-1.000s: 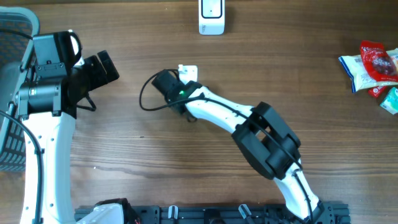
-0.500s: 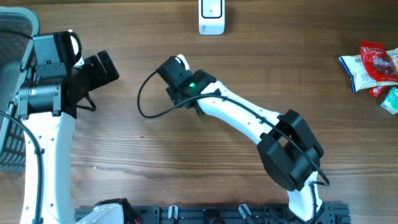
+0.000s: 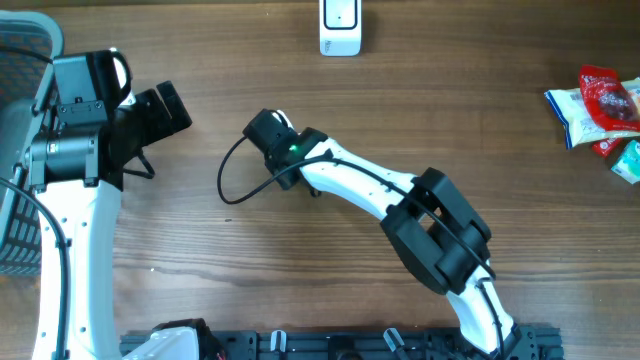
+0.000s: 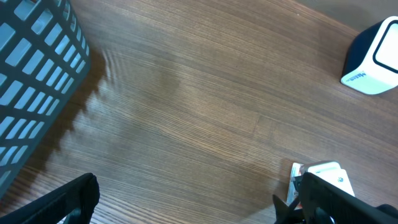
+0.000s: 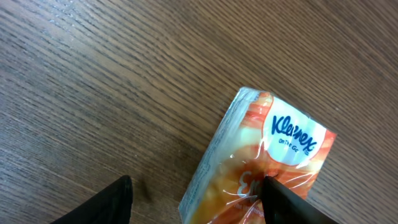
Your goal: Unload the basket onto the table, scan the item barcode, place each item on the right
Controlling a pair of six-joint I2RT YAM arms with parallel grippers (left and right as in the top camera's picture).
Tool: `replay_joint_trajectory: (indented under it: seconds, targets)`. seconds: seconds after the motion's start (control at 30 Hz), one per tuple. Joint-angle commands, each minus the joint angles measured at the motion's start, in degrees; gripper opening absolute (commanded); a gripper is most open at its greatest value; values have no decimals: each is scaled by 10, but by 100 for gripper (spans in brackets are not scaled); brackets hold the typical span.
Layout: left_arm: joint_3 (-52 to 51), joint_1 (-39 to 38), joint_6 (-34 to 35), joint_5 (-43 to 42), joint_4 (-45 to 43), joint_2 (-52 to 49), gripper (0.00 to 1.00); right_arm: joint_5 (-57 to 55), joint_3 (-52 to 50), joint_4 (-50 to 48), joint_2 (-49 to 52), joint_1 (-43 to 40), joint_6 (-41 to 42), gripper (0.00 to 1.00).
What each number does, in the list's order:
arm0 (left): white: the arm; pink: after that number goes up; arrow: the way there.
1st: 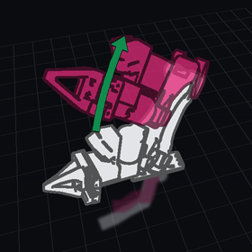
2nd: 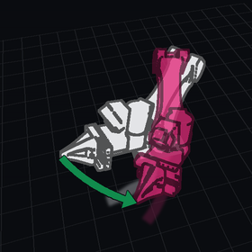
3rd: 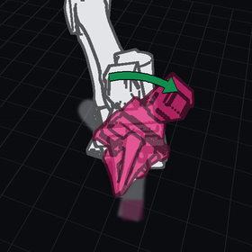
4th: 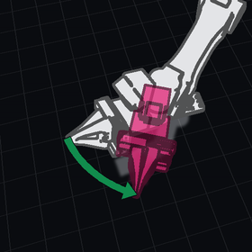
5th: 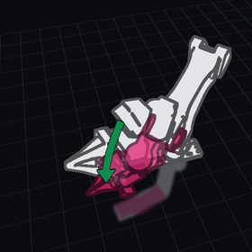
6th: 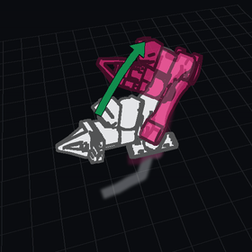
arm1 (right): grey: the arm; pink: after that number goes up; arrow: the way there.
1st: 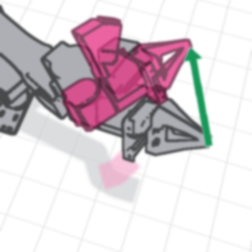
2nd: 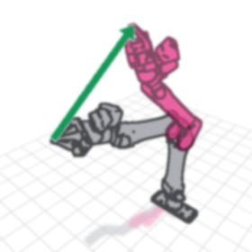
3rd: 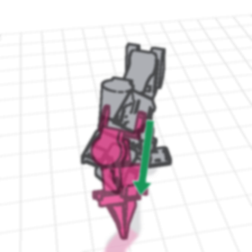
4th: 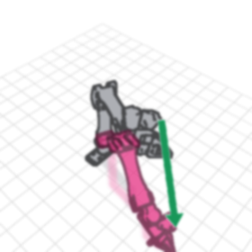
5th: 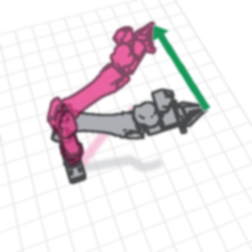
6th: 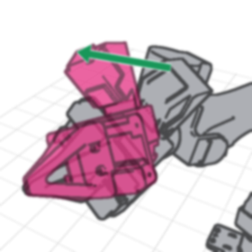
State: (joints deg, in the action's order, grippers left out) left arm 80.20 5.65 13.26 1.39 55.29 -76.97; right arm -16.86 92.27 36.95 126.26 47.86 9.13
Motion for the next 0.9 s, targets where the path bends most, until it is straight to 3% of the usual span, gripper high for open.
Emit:
replay_joint_trajectory:
  seconds: [0.0,0.3,0.5,0.87]
  targets:
    - [2,3,9,-1,-1,3,100,-17,-1,3,8,0,16,65]
    - [2,3,9,0,-1,3,100,-52,-1,6,9,-2,16,60]
    - [2,3,9,-1,-1,3,100,-52,-2,9,14,-3,15,48]
    - [2,3,9,-1,-1,3,100,-73,-2,15,22,-8,15,47]
